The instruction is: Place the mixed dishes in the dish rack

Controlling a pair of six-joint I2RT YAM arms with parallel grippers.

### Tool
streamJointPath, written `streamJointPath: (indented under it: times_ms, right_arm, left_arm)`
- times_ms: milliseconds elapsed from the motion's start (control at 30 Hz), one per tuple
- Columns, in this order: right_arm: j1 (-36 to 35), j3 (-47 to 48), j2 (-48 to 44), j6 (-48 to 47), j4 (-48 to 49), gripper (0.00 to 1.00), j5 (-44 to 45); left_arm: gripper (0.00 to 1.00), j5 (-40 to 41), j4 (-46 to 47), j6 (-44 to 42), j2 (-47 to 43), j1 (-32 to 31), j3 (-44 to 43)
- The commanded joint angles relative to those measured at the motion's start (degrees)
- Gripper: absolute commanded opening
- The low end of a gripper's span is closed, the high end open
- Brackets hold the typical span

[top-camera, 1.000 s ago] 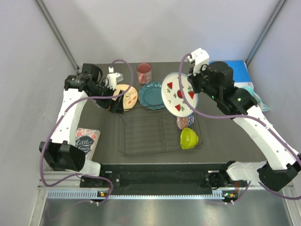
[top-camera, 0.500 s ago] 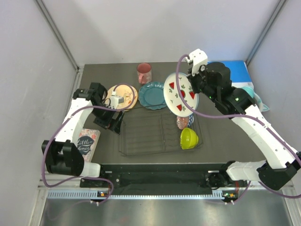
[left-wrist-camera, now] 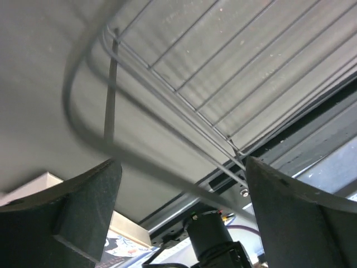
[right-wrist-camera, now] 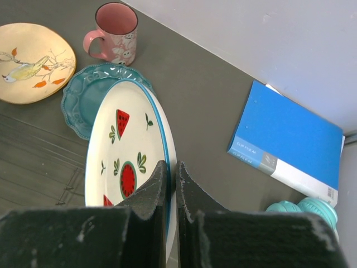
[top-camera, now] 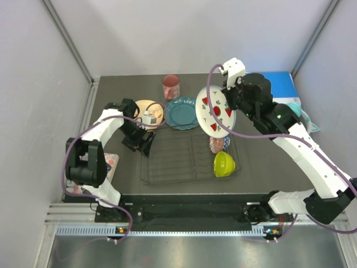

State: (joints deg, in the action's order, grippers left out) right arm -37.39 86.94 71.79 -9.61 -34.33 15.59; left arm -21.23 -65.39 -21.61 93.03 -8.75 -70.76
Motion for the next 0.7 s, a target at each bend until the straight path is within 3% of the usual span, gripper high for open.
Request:
streamJointPath:
  times_ms: [0, 300, 433, 667]
  right_arm:
    - [-0.76, 4.03, -0.25, -0.06, 7.52, 0.0, 1.63]
    - [-0.76, 3.94, -0.69, -0.5, 7.08, 0.0, 2.95]
    - [-0.76, 3.77, -1.3, -0.59, 6.47, 0.0, 3.39]
    - [-0.67, 3.15, -2.44, -0.59, 5.76, 0.0, 4.36]
  left_arm:
    - [0.89, 1.89, 1.05, -2.65, 3.37, -1.62, -3.32]
    - [0.73, 7.78, 7.98, -6.17, -0.04, -3.11, -2.8]
    - [0.57, 8.31, 11.41, -7.22, -0.84, -4.69, -3.5]
    - [0.5, 8.14, 12.38, -6.52, 1.97, -6.89, -6.06]
